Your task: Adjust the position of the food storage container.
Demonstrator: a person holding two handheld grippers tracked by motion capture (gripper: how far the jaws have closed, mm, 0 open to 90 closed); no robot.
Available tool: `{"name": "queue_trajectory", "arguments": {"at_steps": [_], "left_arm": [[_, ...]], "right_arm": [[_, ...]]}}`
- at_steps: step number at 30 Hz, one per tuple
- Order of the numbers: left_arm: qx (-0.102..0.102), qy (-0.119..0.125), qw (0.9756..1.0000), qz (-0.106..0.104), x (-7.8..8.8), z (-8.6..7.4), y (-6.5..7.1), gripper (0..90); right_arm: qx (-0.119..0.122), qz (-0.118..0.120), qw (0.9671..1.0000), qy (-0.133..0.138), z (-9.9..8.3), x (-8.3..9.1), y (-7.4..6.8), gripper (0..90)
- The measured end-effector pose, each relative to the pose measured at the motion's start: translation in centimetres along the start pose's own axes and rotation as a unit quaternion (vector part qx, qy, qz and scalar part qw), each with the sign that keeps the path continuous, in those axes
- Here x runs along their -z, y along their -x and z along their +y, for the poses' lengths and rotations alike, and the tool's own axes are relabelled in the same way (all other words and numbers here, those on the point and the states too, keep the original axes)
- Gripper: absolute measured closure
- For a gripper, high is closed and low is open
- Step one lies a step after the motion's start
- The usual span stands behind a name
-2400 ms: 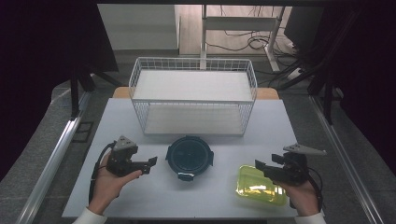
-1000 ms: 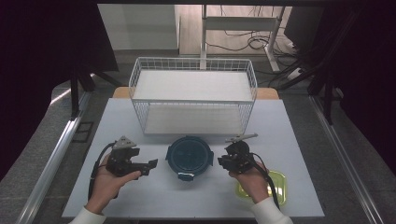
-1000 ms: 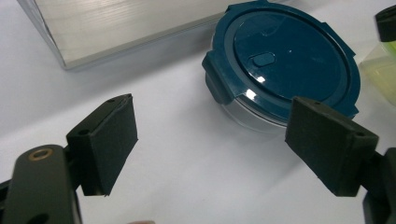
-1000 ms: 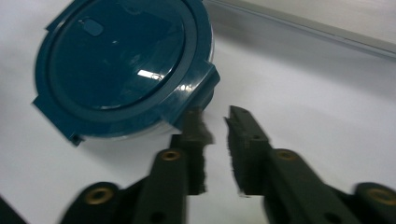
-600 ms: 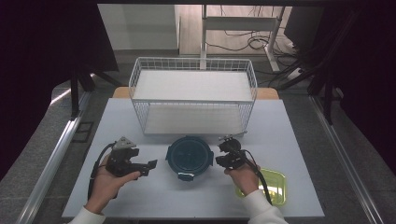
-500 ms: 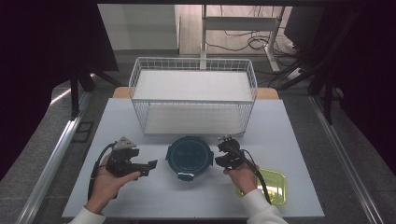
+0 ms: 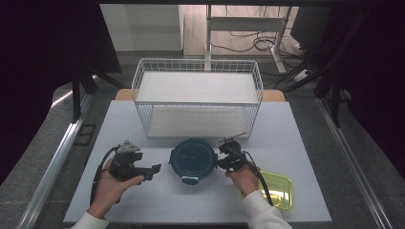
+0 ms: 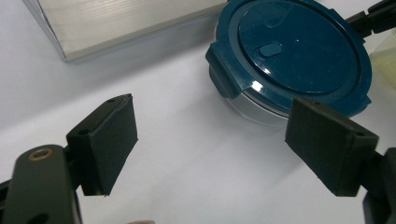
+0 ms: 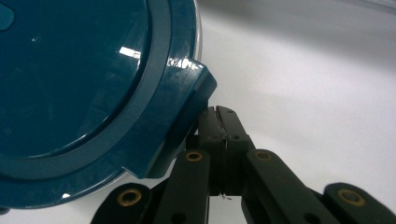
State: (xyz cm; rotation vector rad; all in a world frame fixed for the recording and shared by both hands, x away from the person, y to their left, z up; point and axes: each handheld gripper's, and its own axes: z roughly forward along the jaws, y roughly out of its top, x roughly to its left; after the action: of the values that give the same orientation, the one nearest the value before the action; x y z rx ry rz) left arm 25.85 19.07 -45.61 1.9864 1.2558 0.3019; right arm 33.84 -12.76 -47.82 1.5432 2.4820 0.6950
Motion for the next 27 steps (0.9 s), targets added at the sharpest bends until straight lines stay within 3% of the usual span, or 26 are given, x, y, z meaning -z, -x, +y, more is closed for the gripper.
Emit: {"name": "queue_trajectory", "arguments": {"at_steps": [27], "left_arm": [[-0.001,-0.010,1.0000,0.000,-0.5,-0.2,0.0,16.6]], "right_arm": [[0.002,-0.001,0.9999,0.017,1.7,-1.3,-0.8,88.8]]}}
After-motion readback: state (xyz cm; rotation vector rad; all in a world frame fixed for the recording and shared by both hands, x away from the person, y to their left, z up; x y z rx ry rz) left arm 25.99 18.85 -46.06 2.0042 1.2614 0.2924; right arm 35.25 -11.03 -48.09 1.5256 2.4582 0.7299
